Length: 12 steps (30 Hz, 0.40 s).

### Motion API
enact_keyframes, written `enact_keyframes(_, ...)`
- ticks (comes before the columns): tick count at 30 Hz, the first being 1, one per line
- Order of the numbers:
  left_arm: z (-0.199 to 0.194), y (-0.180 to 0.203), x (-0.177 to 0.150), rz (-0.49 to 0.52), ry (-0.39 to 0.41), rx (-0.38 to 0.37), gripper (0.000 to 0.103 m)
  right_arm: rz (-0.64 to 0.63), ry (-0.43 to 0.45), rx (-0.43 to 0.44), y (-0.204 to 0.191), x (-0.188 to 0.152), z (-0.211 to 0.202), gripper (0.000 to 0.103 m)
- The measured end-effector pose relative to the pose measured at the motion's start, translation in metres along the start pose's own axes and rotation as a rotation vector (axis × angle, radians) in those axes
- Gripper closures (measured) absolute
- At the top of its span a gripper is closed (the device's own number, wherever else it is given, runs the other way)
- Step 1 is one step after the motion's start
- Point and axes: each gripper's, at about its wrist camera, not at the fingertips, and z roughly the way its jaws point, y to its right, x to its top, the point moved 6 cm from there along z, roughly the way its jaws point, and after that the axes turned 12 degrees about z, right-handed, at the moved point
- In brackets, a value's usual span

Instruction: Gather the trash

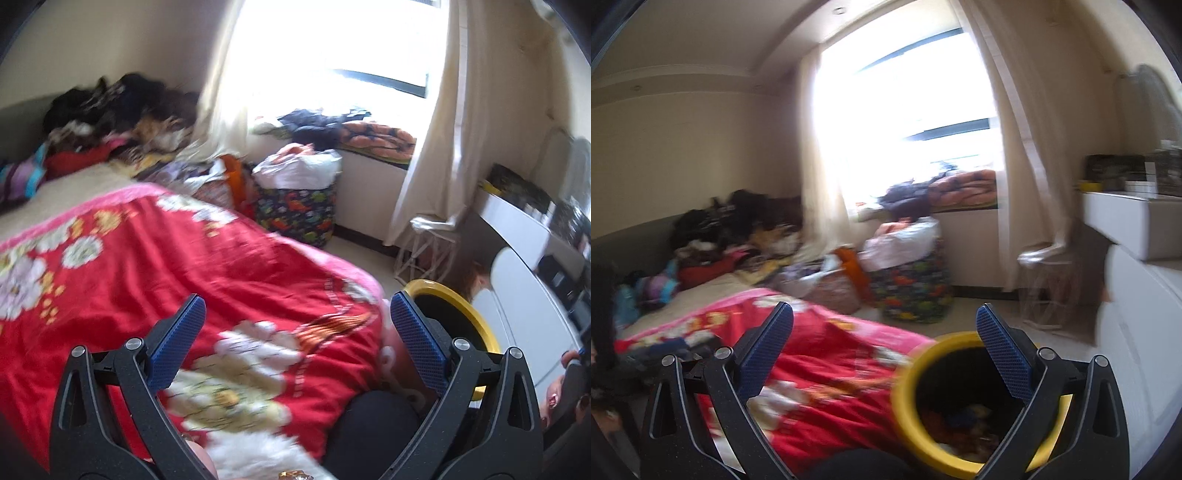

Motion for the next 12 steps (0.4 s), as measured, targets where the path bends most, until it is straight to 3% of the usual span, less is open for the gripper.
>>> enact_keyframes(3, -0.007, -0.049, -0.014, -0.072, -0.050, 0.115, 0.011, -0.036, -0.115, 0.167, -0.059, -0.002, 0.029, 0.006)
enact_keyframes(6, -0.021, -0.136, -0.046, -0.148, -0.158, 0.363, 0.011, -0.128, -0.358, 0.359, -0.140, -0.037, 0.069, 0.006)
enact_keyframes(9, -0.036, -0.224, -0.094, -0.282, -0.297, 0.557, 0.011, -0.214, -0.646, 0.492, -0.218, -0.104, 0.104, 0.006)
enact_keyframes(12, -0.048, -0.298, -0.139, -0.412, -0.405, 0.697, 0.011, -0.333, -0.830, 0.550, -0.279, -0.178, 0.127, 0.006)
